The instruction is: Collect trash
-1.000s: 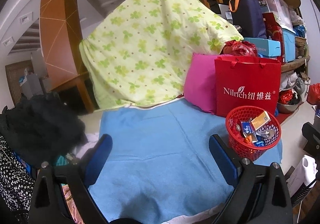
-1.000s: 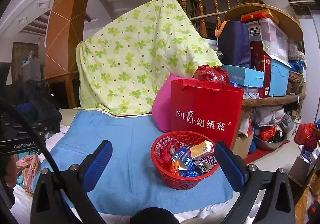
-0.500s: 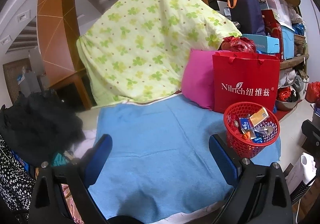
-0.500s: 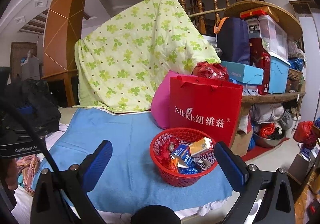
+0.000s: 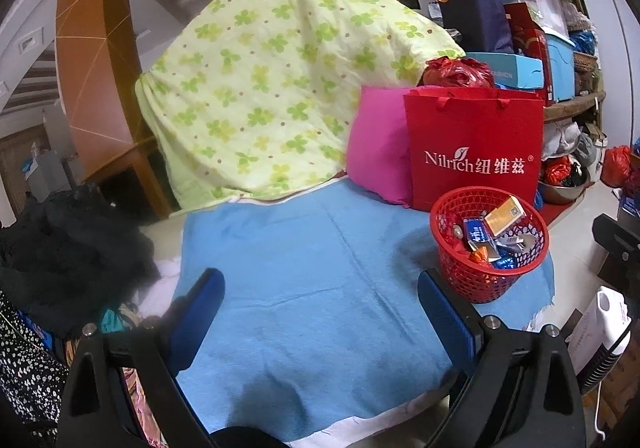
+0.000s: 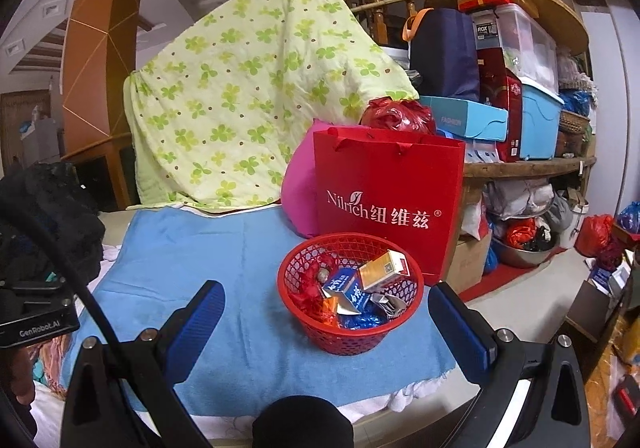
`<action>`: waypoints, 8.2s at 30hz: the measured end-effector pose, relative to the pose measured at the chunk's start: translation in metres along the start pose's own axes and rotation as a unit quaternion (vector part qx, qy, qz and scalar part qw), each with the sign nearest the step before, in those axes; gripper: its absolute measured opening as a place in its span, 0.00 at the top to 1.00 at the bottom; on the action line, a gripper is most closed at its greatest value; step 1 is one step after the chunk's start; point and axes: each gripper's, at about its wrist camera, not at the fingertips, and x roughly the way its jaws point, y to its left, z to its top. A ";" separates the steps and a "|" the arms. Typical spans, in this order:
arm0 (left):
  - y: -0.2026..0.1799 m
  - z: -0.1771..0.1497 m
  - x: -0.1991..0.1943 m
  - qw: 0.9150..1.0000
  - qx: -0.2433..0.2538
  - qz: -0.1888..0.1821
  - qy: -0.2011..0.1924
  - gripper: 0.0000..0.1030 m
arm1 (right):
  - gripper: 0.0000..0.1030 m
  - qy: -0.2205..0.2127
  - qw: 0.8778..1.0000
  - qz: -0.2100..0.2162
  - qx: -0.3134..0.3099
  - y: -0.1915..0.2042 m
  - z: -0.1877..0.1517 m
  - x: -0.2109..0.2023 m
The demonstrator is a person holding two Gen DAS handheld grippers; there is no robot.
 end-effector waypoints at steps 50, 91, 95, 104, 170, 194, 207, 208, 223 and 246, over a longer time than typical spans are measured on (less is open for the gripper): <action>-0.034 -0.009 -0.001 0.998 0.059 -0.031 0.018 0.06 | 0.00 0.036 0.999 -0.032 0.001 -0.017 -0.006 0.008; -0.029 -0.025 0.005 0.996 0.075 -0.041 0.029 0.06 | 0.00 0.057 0.998 -0.027 0.003 -0.020 -0.013 0.019; -0.029 -0.026 0.006 0.996 0.077 -0.042 0.031 0.06 | 0.00 0.059 0.998 -0.026 0.004 -0.022 -0.012 0.022; -0.031 -0.027 0.006 0.995 0.083 -0.043 0.033 0.06 | 0.00 0.060 0.998 -0.026 0.003 -0.022 -0.013 0.022; -0.035 -0.039 0.015 0.991 0.110 -0.050 0.053 0.06 | 0.00 0.087 0.996 -0.018 0.006 -0.033 -0.019 0.041; -0.046 -0.041 0.017 0.988 0.132 -0.051 0.059 0.06 | 0.00 0.088 0.996 -0.023 0.017 -0.045 -0.022 0.042; -0.058 -0.042 0.019 0.985 0.151 -0.052 0.064 0.06 | 0.00 0.091 0.995 -0.026 0.028 -0.056 -0.028 0.043; -0.058 -0.042 0.019 0.985 0.152 -0.052 0.065 0.06 | 0.00 0.092 0.995 -0.025 0.030 -0.057 -0.029 0.044; -0.071 -0.040 0.025 0.981 0.169 -0.057 0.072 0.06 | 0.00 0.095 0.994 -0.027 0.037 -0.064 -0.033 0.047; -0.053 0.009 0.087 0.992 0.053 -0.099 0.056 0.06 | 0.00 0.072 0.995 -0.044 0.045 -0.058 -0.007 0.065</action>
